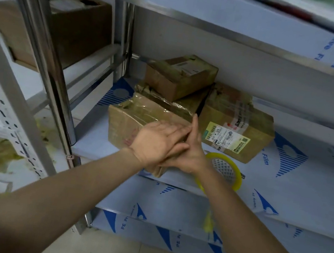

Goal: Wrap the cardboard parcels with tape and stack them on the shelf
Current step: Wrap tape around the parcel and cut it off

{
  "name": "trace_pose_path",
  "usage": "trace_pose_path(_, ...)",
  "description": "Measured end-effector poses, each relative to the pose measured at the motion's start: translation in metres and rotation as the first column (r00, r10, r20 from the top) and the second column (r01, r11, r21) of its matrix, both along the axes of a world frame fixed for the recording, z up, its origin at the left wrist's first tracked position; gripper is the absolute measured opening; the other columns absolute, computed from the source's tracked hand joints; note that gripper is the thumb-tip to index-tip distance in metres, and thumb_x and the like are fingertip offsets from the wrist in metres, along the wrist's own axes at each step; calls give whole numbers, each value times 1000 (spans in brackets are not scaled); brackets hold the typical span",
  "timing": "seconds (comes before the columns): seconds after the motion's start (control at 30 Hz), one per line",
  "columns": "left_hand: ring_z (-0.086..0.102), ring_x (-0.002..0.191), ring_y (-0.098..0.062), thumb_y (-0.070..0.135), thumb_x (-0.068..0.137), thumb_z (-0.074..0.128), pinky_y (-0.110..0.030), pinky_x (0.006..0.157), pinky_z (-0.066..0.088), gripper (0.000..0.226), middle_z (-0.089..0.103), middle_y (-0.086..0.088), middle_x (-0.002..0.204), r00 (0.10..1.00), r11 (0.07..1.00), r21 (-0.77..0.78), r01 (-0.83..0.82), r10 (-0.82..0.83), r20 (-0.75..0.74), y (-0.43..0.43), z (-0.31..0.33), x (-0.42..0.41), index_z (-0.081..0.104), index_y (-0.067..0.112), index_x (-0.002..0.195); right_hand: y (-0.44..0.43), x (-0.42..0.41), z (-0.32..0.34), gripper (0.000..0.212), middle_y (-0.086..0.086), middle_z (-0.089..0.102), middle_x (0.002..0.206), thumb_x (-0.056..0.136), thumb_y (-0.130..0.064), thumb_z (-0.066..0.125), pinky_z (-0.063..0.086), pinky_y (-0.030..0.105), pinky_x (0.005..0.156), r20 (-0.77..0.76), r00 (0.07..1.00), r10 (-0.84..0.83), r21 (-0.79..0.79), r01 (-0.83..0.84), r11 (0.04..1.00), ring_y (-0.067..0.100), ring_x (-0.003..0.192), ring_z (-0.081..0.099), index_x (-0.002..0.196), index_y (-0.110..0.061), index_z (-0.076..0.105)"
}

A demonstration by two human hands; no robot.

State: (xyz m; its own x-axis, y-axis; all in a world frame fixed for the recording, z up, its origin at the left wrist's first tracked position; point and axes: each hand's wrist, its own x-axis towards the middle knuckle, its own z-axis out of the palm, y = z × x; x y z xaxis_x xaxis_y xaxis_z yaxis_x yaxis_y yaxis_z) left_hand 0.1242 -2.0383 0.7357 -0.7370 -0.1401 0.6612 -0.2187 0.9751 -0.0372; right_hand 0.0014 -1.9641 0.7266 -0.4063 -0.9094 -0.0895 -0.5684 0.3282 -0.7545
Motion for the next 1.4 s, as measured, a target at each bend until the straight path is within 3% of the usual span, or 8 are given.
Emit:
trace_pose_path(0.3, 66, 105, -20, 25, 90, 46, -45, 103, 32, 35, 74, -2, 101, 945, 972, -1, -234, 227, -234, 18, -8, -15, 76, 8, 98, -5, 1, -7, 153, 3, 11, 156, 47, -25, 94, 16, 20, 102, -59, 998, -30, -71, 26, 997, 18, 143, 16, 148, -29, -20)
trace_pose_path(0.5, 33, 139, -23, 30, 98, 35, -40, 117, 4, 46, 44, -7, 146, 906, 879, 447, -163, 313, -284, -1, 6, -3, 46, 12, 139, 3, -9, 18, 155, -3, -18, 158, 47, -32, 94, 17, 36, 113, 62, 994, 88, 156, -96, 983, 19, 147, -5, 144, -38, -26)
trace_pose_path(0.6, 14, 145, -27, 33, 98, 40, -43, 117, -1, 56, 22, -10, 156, 681, 556, 739, -379, 709, -185, -49, -2, 25, 27, 14, 149, -7, 0, 28, 127, -7, -13, 160, 58, -52, 78, 13, 47, 118, 501, 861, -89, 7, 99, 995, 19, 147, 0, 148, -43, -11)
trace_pose_path(0.7, 32, 137, -31, 28, 98, 42, -41, 113, 26, 51, 37, -15, 148, 639, 148, 980, -136, 768, -28, -69, -15, 35, 32, 12, 146, -32, 32, 14, 79, 0, 0, 160, 91, -49, 53, 19, 49, 116, 393, 874, -285, -90, 345, 934, 28, 146, 13, 152, -32, 6)
trace_pose_path(0.83, 58, 102, -27, 19, 92, 46, -30, 84, 43, 24, 64, -7, 106, 594, 158, 987, -6, 795, -124, -72, -17, 34, 62, 14, 108, -42, 38, 0, 55, 3, 17, 155, 96, -15, 48, 27, 40, 114, 442, 820, -363, -240, 498, 833, 26, 140, 26, 147, -31, 31)
trace_pose_path(0.97, 57, 84, -8, 31, 84, 65, -26, 81, 47, 23, 63, 6, 92, 587, 23, 965, 261, 790, -177, -71, -24, 45, 65, 20, 104, -31, 36, -14, 94, 1, 38, 150, 72, -38, 71, 39, 49, 107, 751, 602, -271, -135, 542, 829, 24, 130, 45, 149, -37, 17)
trace_pose_path(1.1, 49, 65, -11, 33, 80, 64, -29, 68, 42, 25, 53, 2, 66, 606, -73, 967, 246, 790, -94, -76, -25, 46, 52, 19, 63, -41, 45, -15, 77, 11, 60, 125, 60, -35, 65, 51, 49, 94, 834, 461, -303, -105, 671, 734, 28, 107, 62, 133, -23, 42)
trace_pose_path(1.4, 53, 113, -24, 78, 85, 21, -38, 100, 34, 74, 59, -6, 124, 712, -165, 968, 189, 702, -19, -66, -32, 49, 56, 25, 122, -44, 60, -17, 64, -1, 58, 127, 68, -71, 49, 43, 45, 103, 865, 377, -330, -129, 804, 580, 20, 116, 56, 121, -34, 53)
